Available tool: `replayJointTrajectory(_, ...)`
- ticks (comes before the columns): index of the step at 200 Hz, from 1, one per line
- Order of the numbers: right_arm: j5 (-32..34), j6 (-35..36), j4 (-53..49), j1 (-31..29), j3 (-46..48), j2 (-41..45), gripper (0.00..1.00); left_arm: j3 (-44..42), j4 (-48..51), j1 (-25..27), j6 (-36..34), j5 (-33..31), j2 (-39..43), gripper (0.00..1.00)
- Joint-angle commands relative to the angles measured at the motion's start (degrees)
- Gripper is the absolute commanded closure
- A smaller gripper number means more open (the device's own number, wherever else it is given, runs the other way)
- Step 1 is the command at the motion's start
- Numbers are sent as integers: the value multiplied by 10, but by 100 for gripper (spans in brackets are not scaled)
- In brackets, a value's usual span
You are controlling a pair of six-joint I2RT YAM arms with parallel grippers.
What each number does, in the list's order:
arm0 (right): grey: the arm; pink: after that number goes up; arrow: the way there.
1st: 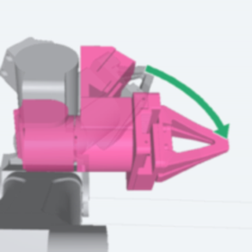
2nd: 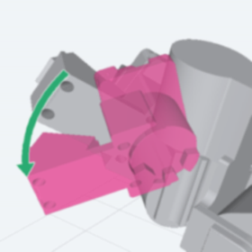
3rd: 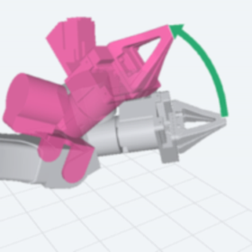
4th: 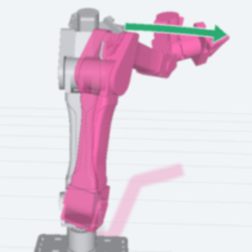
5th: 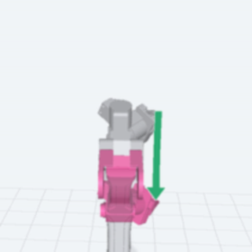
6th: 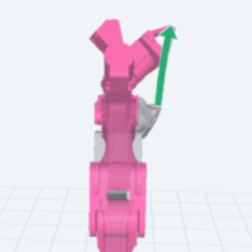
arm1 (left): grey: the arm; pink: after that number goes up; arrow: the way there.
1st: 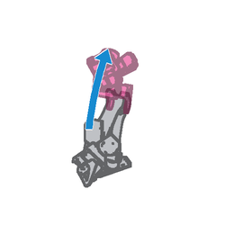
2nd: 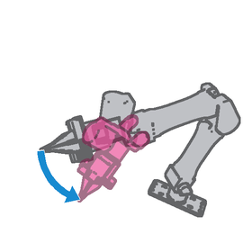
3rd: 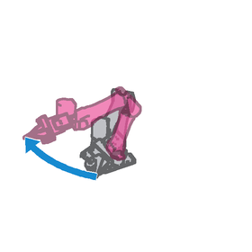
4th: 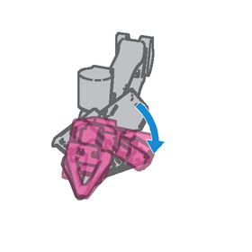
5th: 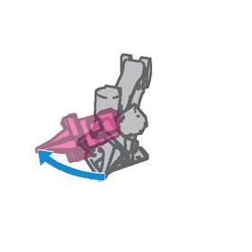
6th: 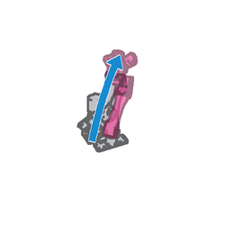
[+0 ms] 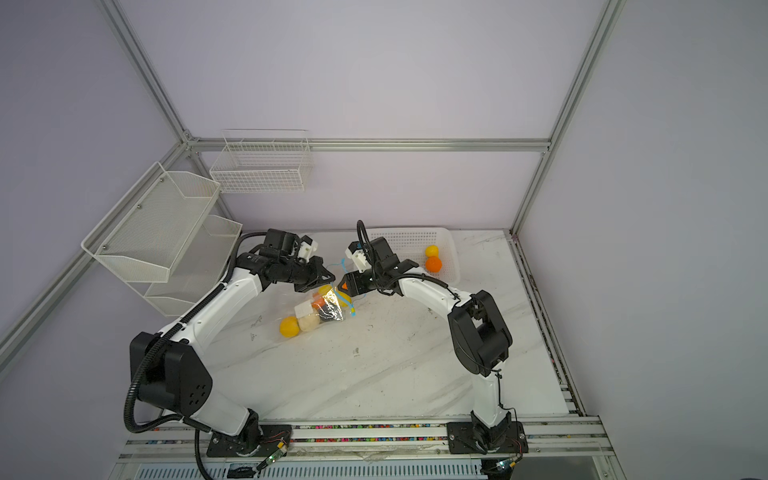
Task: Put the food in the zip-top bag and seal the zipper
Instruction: 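Carry the orange tangerine with the right gripper to the held bag mouth, then lower the tangerine into the bag and open the right gripper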
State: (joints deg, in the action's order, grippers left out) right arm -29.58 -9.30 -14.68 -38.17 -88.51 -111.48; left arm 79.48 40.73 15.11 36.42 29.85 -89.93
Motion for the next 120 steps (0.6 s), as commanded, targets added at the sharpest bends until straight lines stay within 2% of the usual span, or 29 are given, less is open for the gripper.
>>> replayJointTrajectory(1, -13, 13, -14, -9, -18, -6, 38, 0, -22, -4, 4, 13, 24, 100)
replayJointTrajectory(120, -12, 24, -30, -19, -34, -25, 29, 1, -22, -4, 4, 12, 23, 100)
